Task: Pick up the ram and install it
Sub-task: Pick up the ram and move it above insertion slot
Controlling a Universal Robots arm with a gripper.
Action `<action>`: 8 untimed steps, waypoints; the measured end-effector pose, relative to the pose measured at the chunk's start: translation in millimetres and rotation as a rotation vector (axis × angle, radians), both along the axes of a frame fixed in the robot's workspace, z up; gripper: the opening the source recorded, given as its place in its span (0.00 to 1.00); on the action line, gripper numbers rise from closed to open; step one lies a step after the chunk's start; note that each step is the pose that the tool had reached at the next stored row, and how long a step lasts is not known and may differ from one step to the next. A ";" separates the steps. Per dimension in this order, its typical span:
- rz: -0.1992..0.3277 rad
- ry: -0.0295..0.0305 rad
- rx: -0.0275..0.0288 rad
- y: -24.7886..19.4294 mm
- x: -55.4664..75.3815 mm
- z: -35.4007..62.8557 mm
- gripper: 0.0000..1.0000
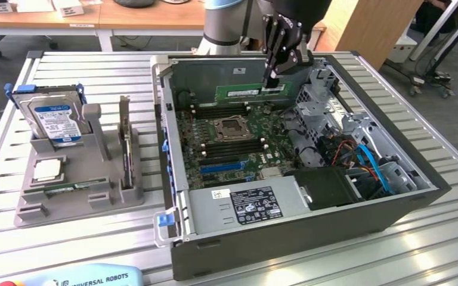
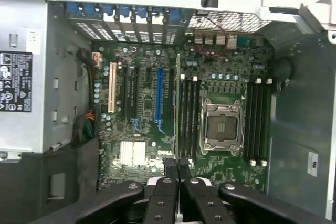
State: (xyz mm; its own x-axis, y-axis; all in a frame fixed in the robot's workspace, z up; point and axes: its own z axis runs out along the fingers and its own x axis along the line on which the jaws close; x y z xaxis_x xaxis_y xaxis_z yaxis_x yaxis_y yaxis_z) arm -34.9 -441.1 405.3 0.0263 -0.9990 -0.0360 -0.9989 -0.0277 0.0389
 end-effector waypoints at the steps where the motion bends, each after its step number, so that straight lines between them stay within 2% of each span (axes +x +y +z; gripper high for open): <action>1: 0.000 0.0000 0.0001 2.9 0.0 -0.2 0.12; 5: -0.001 0.0000 0.0001 14.9 0.0 -1.0 0.12; 6: -0.001 0.0001 -0.0001 22.1 0.0 -1.4 0.12; 7: -0.002 0.0000 0.0000 34.6 0.0 -2.3 0.12; 8: -0.002 0.0000 0.0001 36.8 0.0 -2.5 0.12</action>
